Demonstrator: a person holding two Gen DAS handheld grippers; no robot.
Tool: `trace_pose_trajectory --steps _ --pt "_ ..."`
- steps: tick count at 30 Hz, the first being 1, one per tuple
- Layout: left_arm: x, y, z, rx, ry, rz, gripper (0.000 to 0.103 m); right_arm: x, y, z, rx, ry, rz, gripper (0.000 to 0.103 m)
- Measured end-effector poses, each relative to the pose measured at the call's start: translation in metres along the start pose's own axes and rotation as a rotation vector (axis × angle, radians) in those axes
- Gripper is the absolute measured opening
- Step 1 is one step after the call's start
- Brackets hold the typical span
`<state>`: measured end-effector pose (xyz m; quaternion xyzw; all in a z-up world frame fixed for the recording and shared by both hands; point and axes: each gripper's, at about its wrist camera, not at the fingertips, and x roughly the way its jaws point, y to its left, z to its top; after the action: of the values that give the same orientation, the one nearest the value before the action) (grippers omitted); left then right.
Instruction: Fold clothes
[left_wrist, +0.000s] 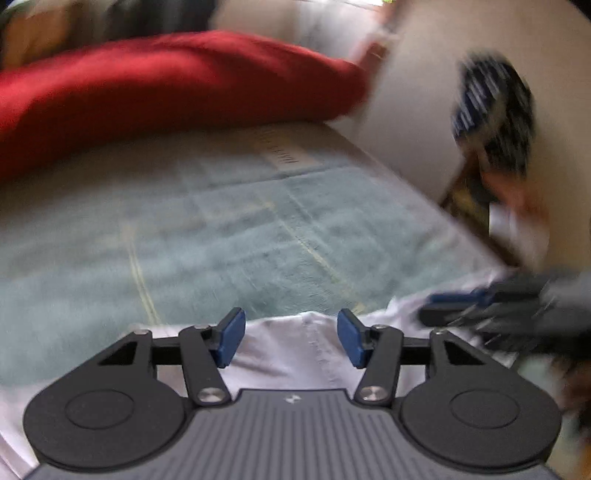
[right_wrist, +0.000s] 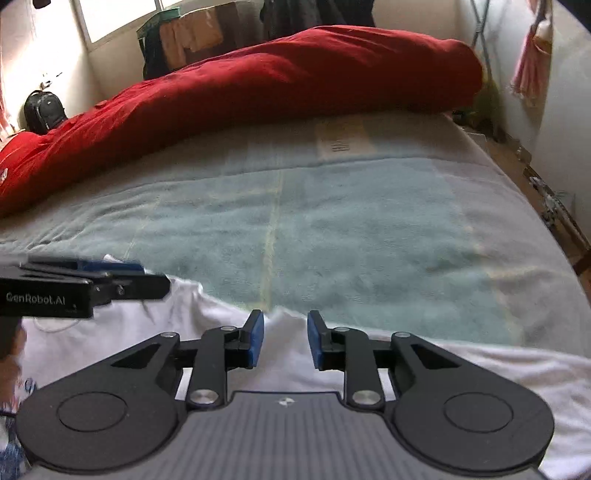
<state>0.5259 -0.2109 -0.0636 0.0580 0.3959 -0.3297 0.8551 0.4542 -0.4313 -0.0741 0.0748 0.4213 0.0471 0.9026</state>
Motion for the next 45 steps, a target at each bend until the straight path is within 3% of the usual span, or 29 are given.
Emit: trace_pose_trajectory --steps 3,9,11,12,14,18,21,23,25,29,30,34,35,38,40,42,45 --pt "0.012 -0.003 0.009 0.172 0.043 0.007 0.053 -0.014 -0.008 -0.011 0.037 0.015 -0.002 0.031" --pt "0.043 -0.012 0.018 0.319 0.144 -0.050 0.050 -0.028 -0.020 -0.029 0.098 0.021 -0.032 0.032" --pt "0.048 -0.017 0.014 0.327 0.183 -0.057 0.022 -0.028 -0.023 -0.031 0.117 0.022 -0.037 0.032" --pt "0.048 -0.020 0.012 0.332 0.190 -0.070 0.012 -0.028 -0.025 -0.031 0.128 0.023 -0.038 0.032" --pt "0.043 -0.030 0.006 0.379 0.175 -0.028 0.007 -0.029 -0.026 -0.031 0.139 0.017 -0.041 0.032" --pt "0.039 -0.025 0.008 0.278 0.143 0.032 0.007 -0.029 -0.022 -0.029 0.133 0.010 -0.012 0.032" --pt "0.026 -0.024 0.013 0.232 0.080 0.031 0.016 -0.024 -0.010 -0.026 0.080 0.012 0.028 0.032" --pt "0.013 -0.023 0.015 0.212 0.033 0.048 0.033 -0.019 0.000 -0.023 0.039 0.011 0.061 0.032" --pt "-0.001 -0.020 0.015 0.168 0.005 0.067 0.034 -0.011 0.012 -0.019 -0.006 0.003 0.112 0.032" --pt "-0.014 -0.007 0.003 0.026 0.046 -0.015 0.034 0.020 0.032 -0.016 -0.086 0.037 0.158 0.032" --pt "-0.014 -0.005 -0.001 -0.004 0.064 -0.042 0.034 0.030 0.036 -0.016 -0.114 0.047 0.128 0.028" --pt "0.018 -0.005 -0.016 0.019 0.145 0.053 0.037 0.045 0.029 -0.007 -0.101 0.001 0.094 0.024" --pt "0.025 -0.002 -0.017 0.027 0.145 0.096 0.036 0.043 0.027 -0.004 -0.082 -0.006 0.089 0.024" --pt "0.012 0.005 -0.006 -0.042 0.065 0.133 0.035 0.022 0.021 0.001 -0.060 -0.011 0.060 0.029" --pt "-0.001 0.005 -0.006 -0.045 0.054 0.105 0.037 -0.004 0.012 -0.003 -0.056 -0.026 0.018 0.046" --pt "-0.015 0.006 -0.006 -0.047 0.044 0.079 0.041 -0.027 -0.004 -0.010 -0.040 -0.043 -0.045 0.051" --pt "-0.014 0.002 -0.018 -0.013 0.092 0.075 0.046 -0.037 -0.039 -0.020 0.004 -0.024 -0.155 0.059"
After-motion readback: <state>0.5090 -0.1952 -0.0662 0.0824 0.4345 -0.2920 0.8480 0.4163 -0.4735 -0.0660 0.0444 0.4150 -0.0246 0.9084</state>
